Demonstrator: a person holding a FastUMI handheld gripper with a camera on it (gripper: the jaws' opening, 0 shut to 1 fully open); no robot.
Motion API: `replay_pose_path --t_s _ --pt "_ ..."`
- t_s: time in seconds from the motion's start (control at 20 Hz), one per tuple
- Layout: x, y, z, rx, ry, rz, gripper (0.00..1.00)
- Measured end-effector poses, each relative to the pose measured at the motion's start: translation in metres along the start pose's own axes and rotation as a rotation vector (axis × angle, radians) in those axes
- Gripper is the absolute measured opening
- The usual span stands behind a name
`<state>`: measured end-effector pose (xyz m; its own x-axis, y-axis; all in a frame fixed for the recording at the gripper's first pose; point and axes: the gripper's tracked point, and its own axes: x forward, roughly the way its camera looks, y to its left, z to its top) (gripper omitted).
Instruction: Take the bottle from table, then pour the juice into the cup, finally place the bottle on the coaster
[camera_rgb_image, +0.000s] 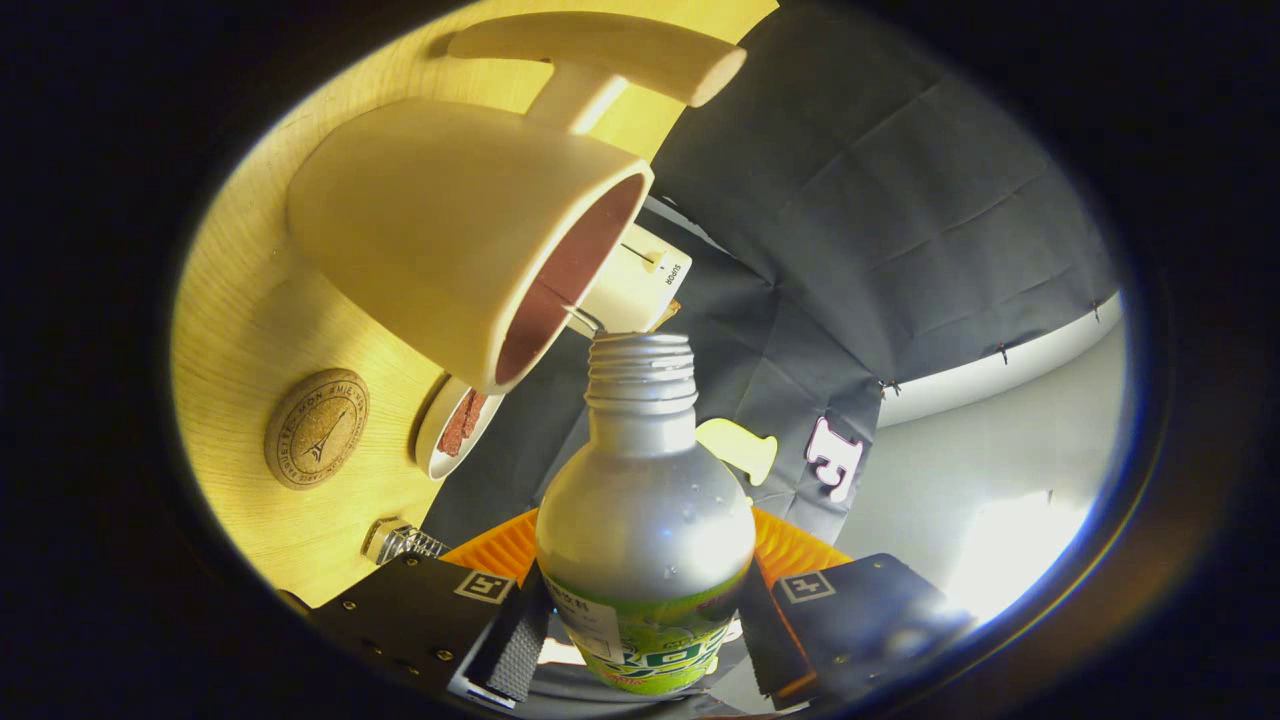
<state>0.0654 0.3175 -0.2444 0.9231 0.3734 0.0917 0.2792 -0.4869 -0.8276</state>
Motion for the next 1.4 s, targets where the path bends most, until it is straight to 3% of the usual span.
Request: replay_pose_path --t_s 0.6,1.4 --pt "-0.004 0.014 -0.005 0.094 0.019 0.032 0.80" --pt "-0.008 0.009 -0.015 0.458 0.116 0.003 0.81"
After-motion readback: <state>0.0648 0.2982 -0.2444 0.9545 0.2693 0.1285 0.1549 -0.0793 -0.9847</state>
